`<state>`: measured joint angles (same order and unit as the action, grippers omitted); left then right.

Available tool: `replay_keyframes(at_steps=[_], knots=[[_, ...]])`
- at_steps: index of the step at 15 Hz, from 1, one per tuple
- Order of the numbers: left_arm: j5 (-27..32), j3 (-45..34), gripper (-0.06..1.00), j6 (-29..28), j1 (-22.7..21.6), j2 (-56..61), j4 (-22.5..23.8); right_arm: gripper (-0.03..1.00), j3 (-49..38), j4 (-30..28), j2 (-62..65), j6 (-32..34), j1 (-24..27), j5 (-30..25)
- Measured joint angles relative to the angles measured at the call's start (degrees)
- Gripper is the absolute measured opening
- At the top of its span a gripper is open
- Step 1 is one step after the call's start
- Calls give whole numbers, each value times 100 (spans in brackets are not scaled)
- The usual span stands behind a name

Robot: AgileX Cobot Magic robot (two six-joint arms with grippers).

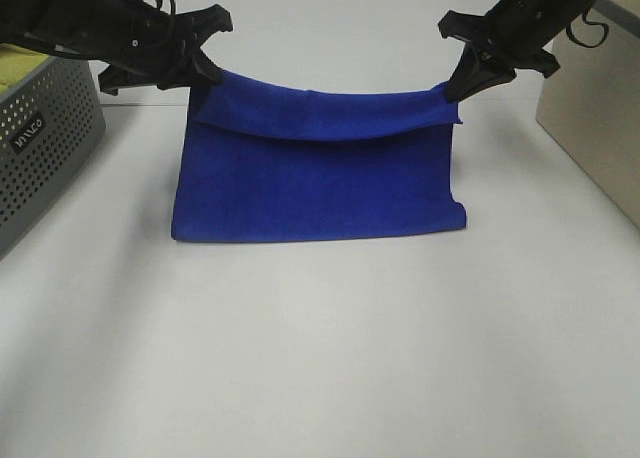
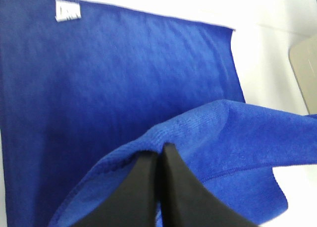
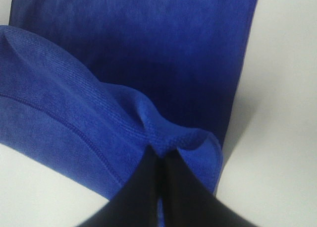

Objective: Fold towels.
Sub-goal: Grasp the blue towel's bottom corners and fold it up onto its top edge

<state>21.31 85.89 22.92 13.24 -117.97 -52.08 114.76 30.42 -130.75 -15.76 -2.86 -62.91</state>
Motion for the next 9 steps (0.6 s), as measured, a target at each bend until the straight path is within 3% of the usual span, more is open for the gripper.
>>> replay_keyframes(at_steps=[5, 9], knots=[[-985, 808, 0, 453, 0, -762, 11, 2, 1375, 52, -1020, 0, 0, 670], [-1558, 1518, 0, 802, 0, -1616, 11, 2, 1455, 355, -1541, -223, 0, 1599]])
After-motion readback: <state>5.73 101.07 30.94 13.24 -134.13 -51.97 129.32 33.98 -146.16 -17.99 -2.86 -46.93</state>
